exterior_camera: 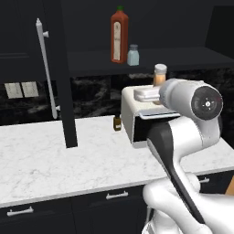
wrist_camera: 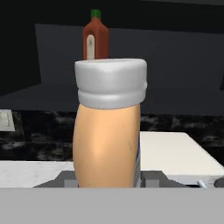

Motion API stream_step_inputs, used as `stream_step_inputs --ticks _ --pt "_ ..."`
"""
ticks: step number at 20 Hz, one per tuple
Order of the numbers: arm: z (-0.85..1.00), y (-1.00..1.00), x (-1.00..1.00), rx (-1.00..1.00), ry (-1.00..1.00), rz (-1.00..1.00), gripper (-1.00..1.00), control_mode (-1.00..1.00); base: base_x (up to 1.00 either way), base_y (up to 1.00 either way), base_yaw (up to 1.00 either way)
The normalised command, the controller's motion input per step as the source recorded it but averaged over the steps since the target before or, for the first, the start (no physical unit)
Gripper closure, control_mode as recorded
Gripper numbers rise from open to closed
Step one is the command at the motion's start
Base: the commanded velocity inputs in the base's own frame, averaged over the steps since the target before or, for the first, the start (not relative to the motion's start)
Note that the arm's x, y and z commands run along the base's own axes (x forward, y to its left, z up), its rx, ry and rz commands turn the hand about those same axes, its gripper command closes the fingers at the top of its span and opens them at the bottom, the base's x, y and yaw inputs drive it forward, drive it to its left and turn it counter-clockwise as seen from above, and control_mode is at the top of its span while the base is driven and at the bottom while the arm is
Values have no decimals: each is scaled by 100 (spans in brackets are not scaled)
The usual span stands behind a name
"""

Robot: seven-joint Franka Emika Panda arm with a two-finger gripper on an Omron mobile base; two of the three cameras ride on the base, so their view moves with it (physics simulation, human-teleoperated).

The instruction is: Put the shaker and condiment bottle from the counter next to their counterparts in the cabinet.

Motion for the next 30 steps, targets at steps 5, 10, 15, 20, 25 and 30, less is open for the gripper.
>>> stream_step_inputs --ticks 5,10,15,20,25,30 --pt "38 -2 25 -3 -1 14 100 -100 0 0 0" --pt "22 0 29 -5 -2 11 100 -100 0 0 0" --pt "18 4 32 -1 -1 13 100 -100 0 0 0" --pt "14 27 9 -3 -2 8 100 -100 0 0 0" --pt "0 11 44 -2 0 1 100 -100 0 0 0" --pt "0 10 42 0 0 0 100 -100 0 0 0"
